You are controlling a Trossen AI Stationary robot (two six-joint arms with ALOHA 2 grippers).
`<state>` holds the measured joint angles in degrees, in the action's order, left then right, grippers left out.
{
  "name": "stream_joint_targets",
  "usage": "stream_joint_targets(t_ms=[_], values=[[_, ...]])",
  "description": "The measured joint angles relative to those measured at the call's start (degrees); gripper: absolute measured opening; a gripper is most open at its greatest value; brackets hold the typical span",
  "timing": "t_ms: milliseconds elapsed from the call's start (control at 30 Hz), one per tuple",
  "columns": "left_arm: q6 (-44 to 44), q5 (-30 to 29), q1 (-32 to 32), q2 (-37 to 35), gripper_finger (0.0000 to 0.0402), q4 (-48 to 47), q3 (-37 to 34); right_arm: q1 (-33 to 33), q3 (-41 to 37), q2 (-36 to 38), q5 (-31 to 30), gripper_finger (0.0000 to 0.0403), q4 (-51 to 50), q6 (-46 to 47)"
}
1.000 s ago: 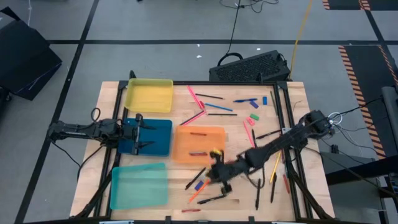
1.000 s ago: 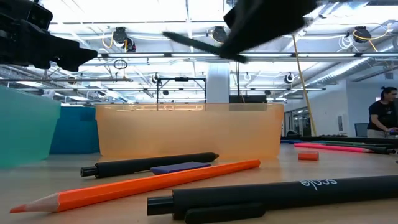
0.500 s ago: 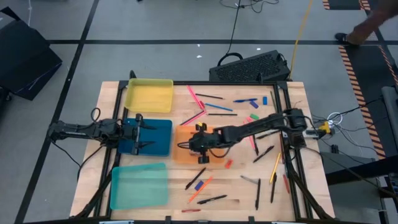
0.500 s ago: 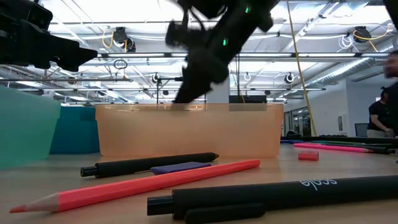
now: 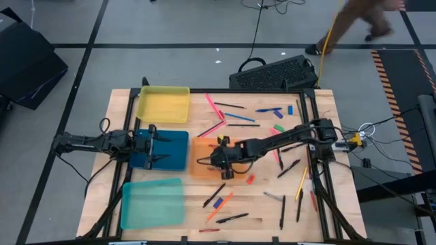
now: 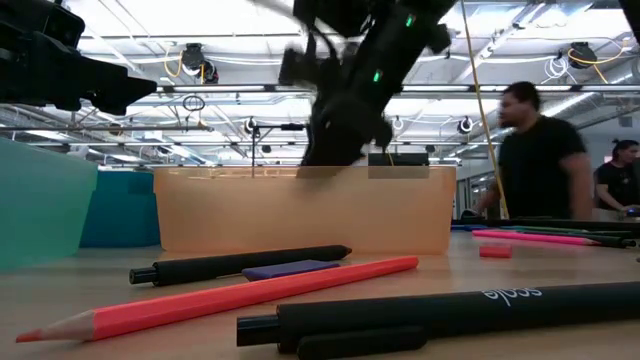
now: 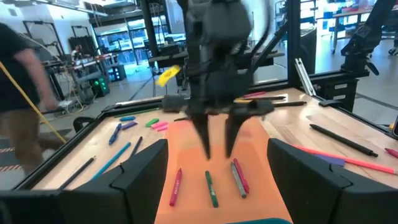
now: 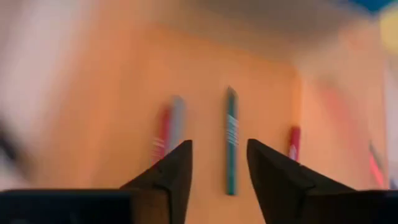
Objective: Sort crayons/erasers/pens/pencils in bins
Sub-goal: Put the red crayon into the orange bin
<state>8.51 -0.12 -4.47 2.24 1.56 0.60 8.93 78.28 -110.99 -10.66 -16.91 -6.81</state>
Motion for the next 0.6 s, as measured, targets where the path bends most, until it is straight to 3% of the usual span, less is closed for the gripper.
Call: stream_joint_targets(t_ms=[300,433,600], values=[[0.0,0.0,0.0,0.0,0.0274,0.0,0.0,14.5,0.1,3.4,-1.4,0.0164,10.0,7.9],[0.0,0.0,0.0,0.0,0.0274,0.0,0.0,19.6,3.3,-0.4,-2.6,0.0164,10.3,11.7],[0.0,0.0,0.0,0.0,0.0274,0.0,0.0,23.5,13.3,-8.0,-1.1,0.0164,8.9,12.1]])
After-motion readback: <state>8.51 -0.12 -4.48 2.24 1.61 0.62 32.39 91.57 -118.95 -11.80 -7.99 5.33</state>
